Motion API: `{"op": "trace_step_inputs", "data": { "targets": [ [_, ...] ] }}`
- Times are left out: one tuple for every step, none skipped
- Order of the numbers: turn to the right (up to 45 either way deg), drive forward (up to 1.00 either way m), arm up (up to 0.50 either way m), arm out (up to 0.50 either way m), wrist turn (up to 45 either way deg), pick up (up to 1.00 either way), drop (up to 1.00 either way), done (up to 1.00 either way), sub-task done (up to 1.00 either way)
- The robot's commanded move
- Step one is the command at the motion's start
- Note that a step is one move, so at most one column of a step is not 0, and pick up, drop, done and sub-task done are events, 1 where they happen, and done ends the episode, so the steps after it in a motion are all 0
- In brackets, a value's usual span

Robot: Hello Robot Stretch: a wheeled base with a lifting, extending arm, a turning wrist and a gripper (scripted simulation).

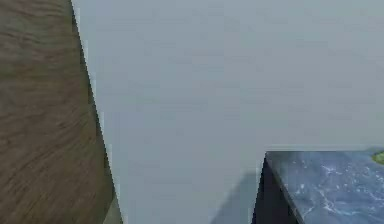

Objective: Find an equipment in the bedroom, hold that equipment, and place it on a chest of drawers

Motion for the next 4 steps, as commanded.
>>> {"op": "trace_step_inputs", "data": {
  "targets": [
    [45.0,0.00,0.00,0.00,0.0,0.00,0.00,0.00,0.00],
    [45.0,0.00,0.00,0.00,0.0,0.00,0.00,0.00,0.00],
    [45.0,0.00,0.00,0.00,0.0,0.00,0.00,0.00,0.00],
    [30.0,0.00,0.00,0.00,0.0,0.00,0.00,0.00,0.00]
  ]
}}
